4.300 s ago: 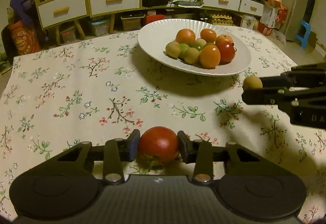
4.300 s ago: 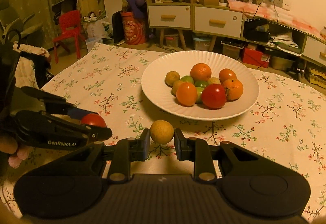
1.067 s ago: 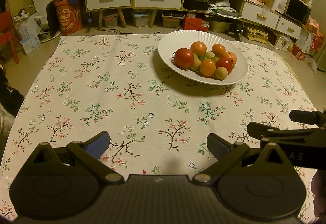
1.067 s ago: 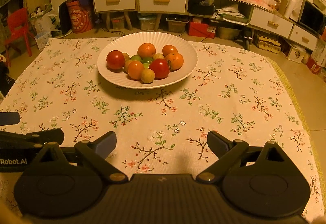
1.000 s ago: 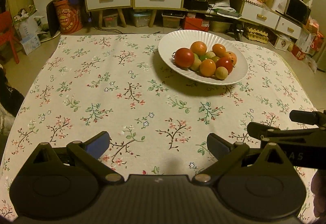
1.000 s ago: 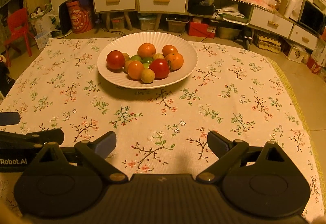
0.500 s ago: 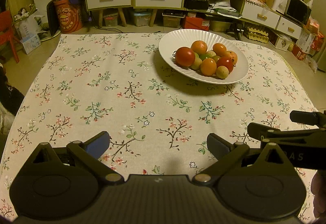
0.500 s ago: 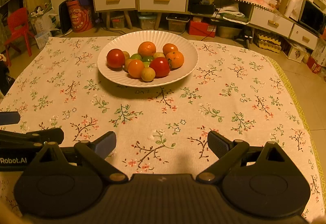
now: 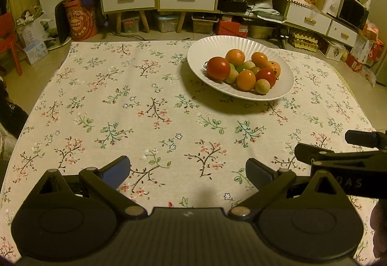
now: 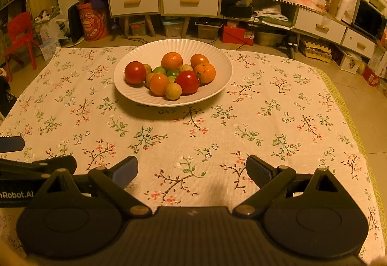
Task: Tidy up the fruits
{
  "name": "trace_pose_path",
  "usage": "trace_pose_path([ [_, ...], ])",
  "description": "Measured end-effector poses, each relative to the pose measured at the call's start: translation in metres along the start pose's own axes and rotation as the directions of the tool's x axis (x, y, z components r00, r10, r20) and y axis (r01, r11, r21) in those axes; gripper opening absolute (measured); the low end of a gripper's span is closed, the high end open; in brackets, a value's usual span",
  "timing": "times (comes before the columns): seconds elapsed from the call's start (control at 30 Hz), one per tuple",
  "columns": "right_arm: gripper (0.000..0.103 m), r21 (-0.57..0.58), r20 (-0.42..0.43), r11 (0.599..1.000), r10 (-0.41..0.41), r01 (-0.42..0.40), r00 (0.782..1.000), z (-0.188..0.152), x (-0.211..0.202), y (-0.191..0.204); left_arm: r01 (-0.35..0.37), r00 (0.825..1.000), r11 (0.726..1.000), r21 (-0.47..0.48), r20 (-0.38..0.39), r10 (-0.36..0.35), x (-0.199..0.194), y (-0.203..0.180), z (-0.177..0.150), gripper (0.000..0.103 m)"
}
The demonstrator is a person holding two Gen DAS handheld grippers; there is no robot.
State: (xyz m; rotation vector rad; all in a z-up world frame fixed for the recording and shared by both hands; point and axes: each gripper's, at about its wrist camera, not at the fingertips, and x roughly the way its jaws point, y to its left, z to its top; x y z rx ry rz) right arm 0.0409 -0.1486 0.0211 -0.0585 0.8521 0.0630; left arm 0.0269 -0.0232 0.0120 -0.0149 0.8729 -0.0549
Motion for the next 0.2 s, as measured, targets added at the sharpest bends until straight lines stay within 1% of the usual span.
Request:
trace_pose_path([
  [0.2,0.097,-0.005,0.011,1.0,-0.004,0.005,1.0,-0.0028,0.0033,0.0014,0.001,1.0,1.0,0.002,0.01,-0.001,0.0064,0.0013,-0.004,0.1],
])
